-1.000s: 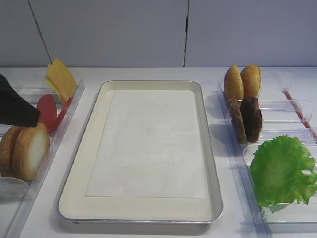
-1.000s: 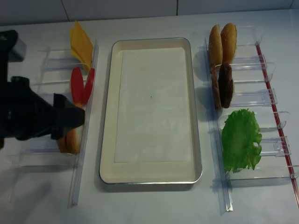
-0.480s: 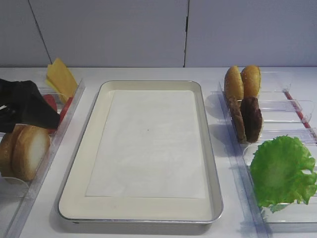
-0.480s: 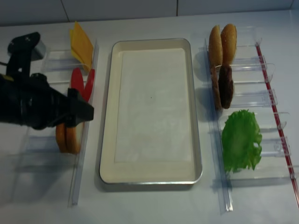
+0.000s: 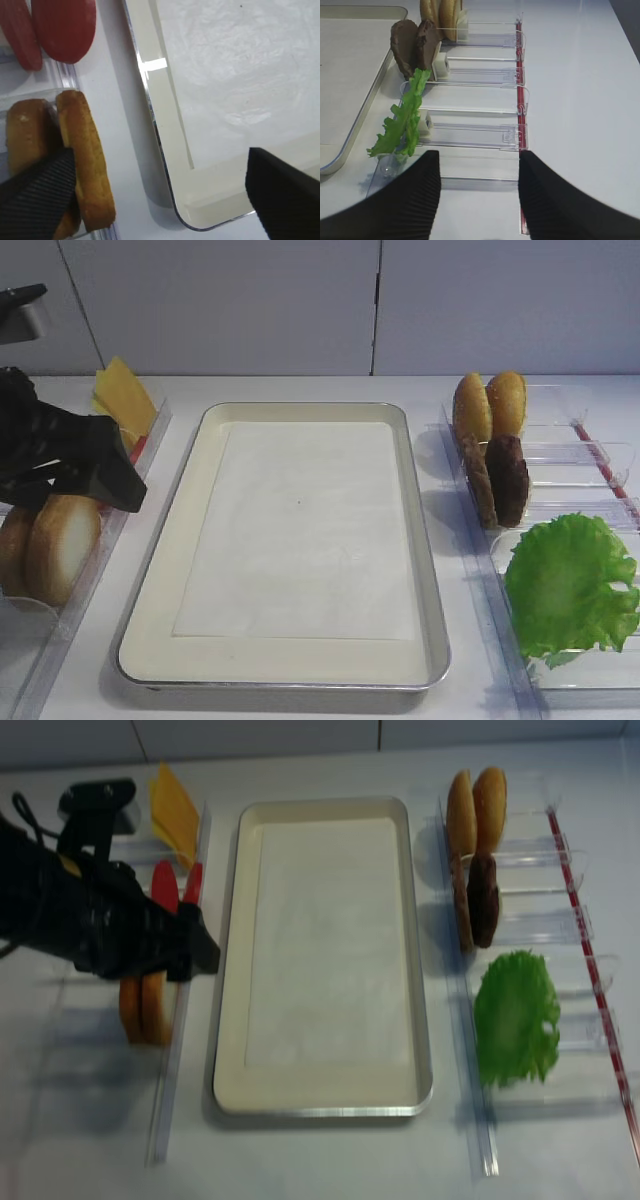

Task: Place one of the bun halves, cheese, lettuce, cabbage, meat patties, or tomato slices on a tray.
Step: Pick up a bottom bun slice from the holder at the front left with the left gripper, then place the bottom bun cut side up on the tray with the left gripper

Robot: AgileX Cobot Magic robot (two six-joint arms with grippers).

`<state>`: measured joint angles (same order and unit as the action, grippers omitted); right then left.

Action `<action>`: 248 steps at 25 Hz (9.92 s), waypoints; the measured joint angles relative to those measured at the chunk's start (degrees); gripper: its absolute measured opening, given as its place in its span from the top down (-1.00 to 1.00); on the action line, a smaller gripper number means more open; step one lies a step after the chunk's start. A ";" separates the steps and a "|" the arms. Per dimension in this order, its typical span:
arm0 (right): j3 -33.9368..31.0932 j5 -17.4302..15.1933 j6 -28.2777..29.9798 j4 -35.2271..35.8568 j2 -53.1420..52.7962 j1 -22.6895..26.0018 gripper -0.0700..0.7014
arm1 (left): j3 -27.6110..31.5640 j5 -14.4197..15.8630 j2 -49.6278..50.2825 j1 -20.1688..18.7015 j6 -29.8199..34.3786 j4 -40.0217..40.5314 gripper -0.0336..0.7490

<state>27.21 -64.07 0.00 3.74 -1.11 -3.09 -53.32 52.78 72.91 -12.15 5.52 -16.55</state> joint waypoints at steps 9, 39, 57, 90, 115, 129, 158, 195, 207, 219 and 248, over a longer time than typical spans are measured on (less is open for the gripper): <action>0.00 0.00 0.00 0.00 0.00 0.00 -0.22 | -0.64 -0.14 1.58 -0.57 -6.14 5.12 -0.79; 0.00 0.00 0.00 0.00 0.00 0.00 -0.22 | -4.59 6.50 2.29 -1.99 -9.92 11.98 -0.79; 0.00 0.00 0.00 0.00 0.00 0.00 -0.22 | -4.59 4.38 2.29 -2.09 -10.01 7.18 -0.79; 0.00 0.00 0.00 0.00 0.00 0.00 -0.22 | -5.04 5.38 5.69 -2.40 -11.62 11.46 -0.74; 0.00 0.00 0.00 0.00 0.00 0.00 -0.22 | -5.04 6.07 8.95 -2.40 -10.91 11.20 -0.14; 0.00 0.00 0.00 0.00 0.00 0.00 -0.22 | -5.04 6.17 8.95 -2.40 -14.85 15.14 0.49; 0.00 0.00 0.00 0.00 0.00 0.00 -0.22 | -9.69 11.63 -0.06 -2.40 -15.54 12.24 0.51; 0.00 0.00 0.00 0.00 0.00 0.00 -0.22 | 1.66 -4.74 20.71 -6.74 33.39 -55.61 0.52; 0.00 0.00 0.00 0.00 0.00 0.00 -0.22 | 1.66 2.01 25.20 -3.59 40.14 -63.43 0.52; 0.00 0.00 0.00 0.00 0.00 0.00 -0.22 | 1.66 1.79 27.69 -3.59 40.23 -61.38 0.52; 0.00 0.00 0.00 0.00 0.00 0.00 -0.22 | -2.45 0.12 27.69 -3.59 36.28 -50.24 -0.03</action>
<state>27.21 -64.07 0.00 3.74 -1.11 -3.09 -55.77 52.89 100.61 -15.74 41.79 -66.79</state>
